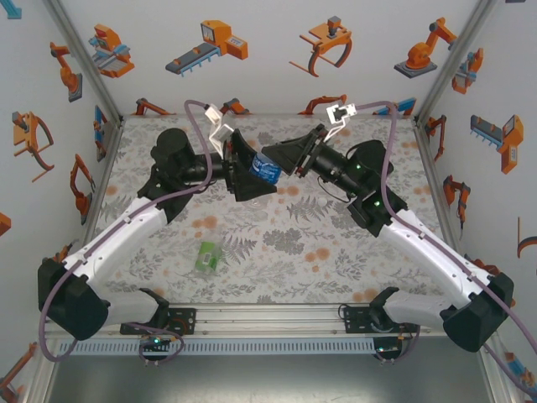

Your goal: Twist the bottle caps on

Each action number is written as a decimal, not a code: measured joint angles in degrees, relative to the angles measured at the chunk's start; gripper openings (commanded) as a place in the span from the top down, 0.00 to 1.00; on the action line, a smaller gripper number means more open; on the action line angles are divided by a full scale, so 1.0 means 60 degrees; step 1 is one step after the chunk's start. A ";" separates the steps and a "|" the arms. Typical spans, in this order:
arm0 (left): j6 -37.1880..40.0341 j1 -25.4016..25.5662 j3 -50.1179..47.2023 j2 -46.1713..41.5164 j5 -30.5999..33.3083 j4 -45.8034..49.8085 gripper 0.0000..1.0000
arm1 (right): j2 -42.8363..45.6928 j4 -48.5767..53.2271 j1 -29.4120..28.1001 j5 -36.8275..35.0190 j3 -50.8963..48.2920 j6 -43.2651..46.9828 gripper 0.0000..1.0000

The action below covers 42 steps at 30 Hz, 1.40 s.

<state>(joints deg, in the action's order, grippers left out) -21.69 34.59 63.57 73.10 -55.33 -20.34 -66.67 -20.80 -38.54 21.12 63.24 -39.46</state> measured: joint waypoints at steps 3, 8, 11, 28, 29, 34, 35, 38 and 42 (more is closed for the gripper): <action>0.0393 0.0036 0.0288 0.0007 -0.0004 0.0729 0.29 | -0.0004 0.0364 0.0000 0.0291 0.0160 0.0215 0.87; 0.0980 0.0109 0.0739 0.0029 -0.0011 0.1905 0.34 | -0.0033 0.0772 0.0000 0.0790 0.0495 0.0477 0.87; 0.1089 0.0124 0.0780 0.0029 -0.0044 0.2215 0.35 | -0.0033 0.0841 0.0000 0.0987 0.0528 0.0586 0.87; 0.1144 0.0295 0.0998 0.0368 -0.0328 0.2750 0.43 | -0.0262 0.0929 0.0004 0.1523 0.0543 0.0816 0.87; 0.1140 0.0295 0.0998 0.0368 -0.0342 0.2750 0.44 | -0.0262 0.0929 0.0004 0.1519 0.0543 0.0834 0.87; 0.1140 0.0295 0.0998 0.0368 -0.0357 0.2739 0.52 | -0.0277 0.0943 0.0004 0.1523 0.0583 0.0841 0.86; 0.1140 0.0295 0.0998 0.0368 -0.0357 0.2736 0.53 | -0.0280 0.0965 0.0004 0.1523 0.0597 0.0841 0.85; 0.1151 0.0295 0.0998 0.0368 -0.0361 0.2743 0.54 | -0.0284 0.1071 0.0000 0.1519 0.0637 0.0863 0.55; 0.1381 0.0291 0.1002 0.0368 -0.0273 0.2969 0.57 | -0.0277 0.1432 -0.0007 0.1395 0.0809 0.1089 0.33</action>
<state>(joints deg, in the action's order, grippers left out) -13.41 36.34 69.58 75.31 -56.97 -2.52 -68.34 -12.21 -38.59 29.50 68.10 -32.93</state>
